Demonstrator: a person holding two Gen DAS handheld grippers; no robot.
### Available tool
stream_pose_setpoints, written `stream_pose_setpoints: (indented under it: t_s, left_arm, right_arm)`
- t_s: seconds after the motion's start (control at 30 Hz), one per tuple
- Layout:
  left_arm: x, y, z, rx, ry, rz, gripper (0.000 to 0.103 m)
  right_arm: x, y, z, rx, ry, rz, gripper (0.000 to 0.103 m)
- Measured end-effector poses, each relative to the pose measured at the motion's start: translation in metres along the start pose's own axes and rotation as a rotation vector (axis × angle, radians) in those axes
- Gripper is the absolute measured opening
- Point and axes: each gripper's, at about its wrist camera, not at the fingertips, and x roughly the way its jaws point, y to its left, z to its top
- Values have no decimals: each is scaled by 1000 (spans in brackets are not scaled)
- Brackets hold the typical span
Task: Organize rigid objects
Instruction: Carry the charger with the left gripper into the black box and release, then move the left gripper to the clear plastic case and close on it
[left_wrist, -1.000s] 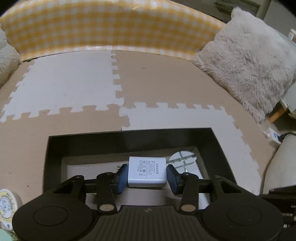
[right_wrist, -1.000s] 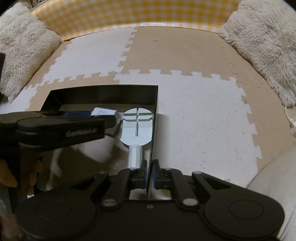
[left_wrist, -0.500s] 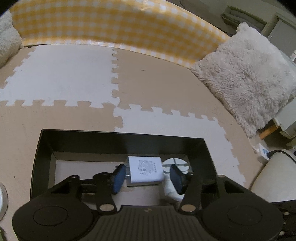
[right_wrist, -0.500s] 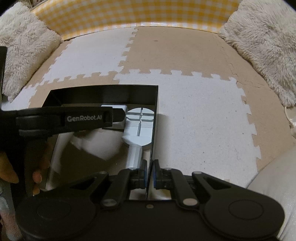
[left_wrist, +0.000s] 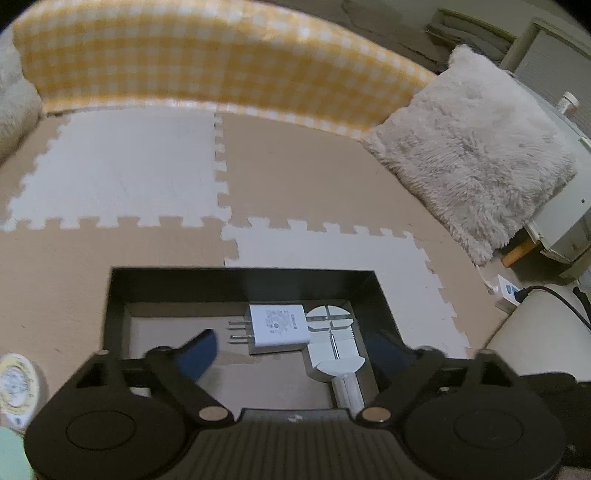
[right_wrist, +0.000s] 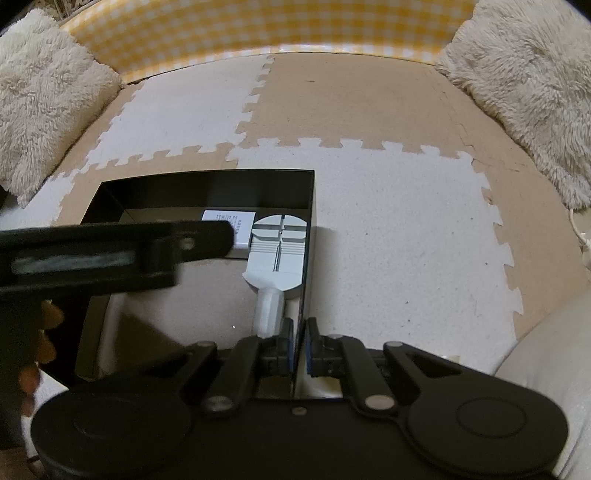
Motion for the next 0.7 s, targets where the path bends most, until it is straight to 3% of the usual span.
stream_pose_setpoints:
  t_s: [0.13,0.7]
  left_arm:
    - [-22,-1,1,32,-17,23,103]
    - [-118,37,-1,53,-164,82,103]
  right_arm:
    - [0,0,0,-1,-1,0,7]
    - [-1,2,-1,-9,0,-2,7]
